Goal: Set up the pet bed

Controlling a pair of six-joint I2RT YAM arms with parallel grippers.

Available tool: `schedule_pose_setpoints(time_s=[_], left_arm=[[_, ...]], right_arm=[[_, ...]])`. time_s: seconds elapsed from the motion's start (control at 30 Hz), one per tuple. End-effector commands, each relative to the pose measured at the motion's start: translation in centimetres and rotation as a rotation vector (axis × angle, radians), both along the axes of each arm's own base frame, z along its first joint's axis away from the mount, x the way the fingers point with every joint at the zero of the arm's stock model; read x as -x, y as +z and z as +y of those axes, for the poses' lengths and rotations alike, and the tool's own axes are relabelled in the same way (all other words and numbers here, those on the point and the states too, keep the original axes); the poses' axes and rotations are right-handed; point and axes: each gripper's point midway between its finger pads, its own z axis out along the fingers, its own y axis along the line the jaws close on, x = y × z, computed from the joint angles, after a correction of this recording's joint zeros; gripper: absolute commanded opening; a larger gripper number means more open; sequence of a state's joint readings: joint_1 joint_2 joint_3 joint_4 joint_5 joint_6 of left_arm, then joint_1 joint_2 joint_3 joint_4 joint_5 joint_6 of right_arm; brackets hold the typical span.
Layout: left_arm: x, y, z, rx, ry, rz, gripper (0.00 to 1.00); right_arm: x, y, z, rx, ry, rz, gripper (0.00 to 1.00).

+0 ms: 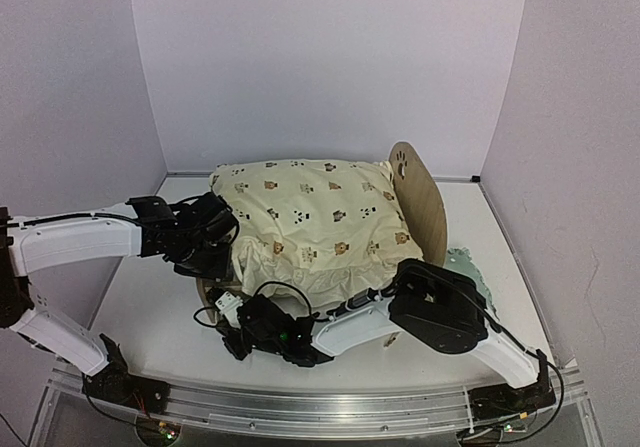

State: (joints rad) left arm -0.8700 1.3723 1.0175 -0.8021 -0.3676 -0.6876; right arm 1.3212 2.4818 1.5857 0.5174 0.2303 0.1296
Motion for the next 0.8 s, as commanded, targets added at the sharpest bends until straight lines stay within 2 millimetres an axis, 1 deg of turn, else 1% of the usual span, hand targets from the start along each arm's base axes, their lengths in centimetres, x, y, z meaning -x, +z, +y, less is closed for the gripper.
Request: schedule_pose_setpoints(time_s=[0.0, 0.1, 0.17, 0.37, 0.57, 0.67, 0.77], left_arm=[[0.3, 0.6, 0.6, 0.005, -0.002, -0.019, 0.00], [0.3, 0.9, 0.7, 0.012, -0.004, -0.028, 0.00], [0.4, 1.0, 0.8, 0.016, -0.005, -0.035, 0.00], [0.8, 0.8, 1.1, 0.027, -0.003, -0.036, 0.00], [1.0, 1.0, 1.4, 0.033, -0.008, -0.044, 0.01], [1.1, 1.5, 1.4, 0.048, -0.016, -0.050, 0.09], [1.1, 1.7, 1.4, 0.058, -0.020, -0.061, 0.10]], right_arm=[[1.8, 1.8, 1.6, -0.063, 0.081, -0.027, 0.07], [3.4, 3.0, 1.7, -0.094, 0.163, -0.025, 0.03], [4.2, 3.7, 1.6, -0.113, 0.201, -0.016, 0.02], [5.1, 5.5, 1.3, -0.146, 0.229, 0.019, 0.00], [5.0, 6.8, 0.8, -0.162, 0.213, 0.034, 0.00], [5.0, 7.2, 0.6, -0.164, 0.203, 0.048, 0.00], [4.3, 7.3, 0.3, -0.146, 0.158, 0.053, 0.00]])
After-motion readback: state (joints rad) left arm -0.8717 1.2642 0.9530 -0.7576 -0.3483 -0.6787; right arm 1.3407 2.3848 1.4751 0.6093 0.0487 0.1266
